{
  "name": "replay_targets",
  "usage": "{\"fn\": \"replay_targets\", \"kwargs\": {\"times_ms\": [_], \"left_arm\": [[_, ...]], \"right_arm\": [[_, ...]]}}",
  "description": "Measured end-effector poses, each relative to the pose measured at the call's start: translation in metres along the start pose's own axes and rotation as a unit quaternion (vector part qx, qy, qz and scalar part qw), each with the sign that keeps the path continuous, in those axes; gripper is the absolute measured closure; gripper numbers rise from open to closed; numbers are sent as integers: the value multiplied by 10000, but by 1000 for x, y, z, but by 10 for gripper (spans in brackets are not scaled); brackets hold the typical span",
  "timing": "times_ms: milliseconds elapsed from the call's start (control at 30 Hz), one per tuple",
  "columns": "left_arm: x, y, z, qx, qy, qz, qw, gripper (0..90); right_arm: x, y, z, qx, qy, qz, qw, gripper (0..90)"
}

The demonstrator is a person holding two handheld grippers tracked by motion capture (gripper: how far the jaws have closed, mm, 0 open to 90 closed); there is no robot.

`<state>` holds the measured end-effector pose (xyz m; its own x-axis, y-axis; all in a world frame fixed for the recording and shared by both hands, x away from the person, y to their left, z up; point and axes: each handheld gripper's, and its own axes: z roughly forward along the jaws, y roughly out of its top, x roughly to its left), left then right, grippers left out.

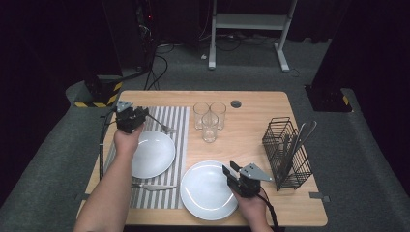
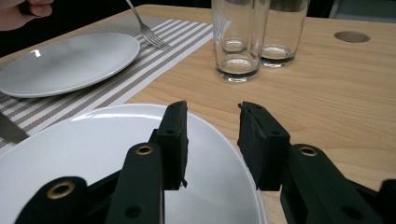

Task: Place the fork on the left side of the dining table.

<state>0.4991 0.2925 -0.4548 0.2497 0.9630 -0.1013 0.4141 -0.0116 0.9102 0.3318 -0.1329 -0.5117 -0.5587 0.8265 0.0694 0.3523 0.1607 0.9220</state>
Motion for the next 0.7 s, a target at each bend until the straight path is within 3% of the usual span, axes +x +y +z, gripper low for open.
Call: {"fn": "replay_targets", "kwargs": {"times_ms": [300, 700], "left_arm": [[5, 0, -3, -75, 56, 32, 10000, 670], [19, -15, -6, -92, 28, -197, 9998, 671]], "right_arm": [[0, 0, 0, 8, -5, -8, 10000, 622], [2, -1, 2, 46, -10, -33, 10000, 623]]}}
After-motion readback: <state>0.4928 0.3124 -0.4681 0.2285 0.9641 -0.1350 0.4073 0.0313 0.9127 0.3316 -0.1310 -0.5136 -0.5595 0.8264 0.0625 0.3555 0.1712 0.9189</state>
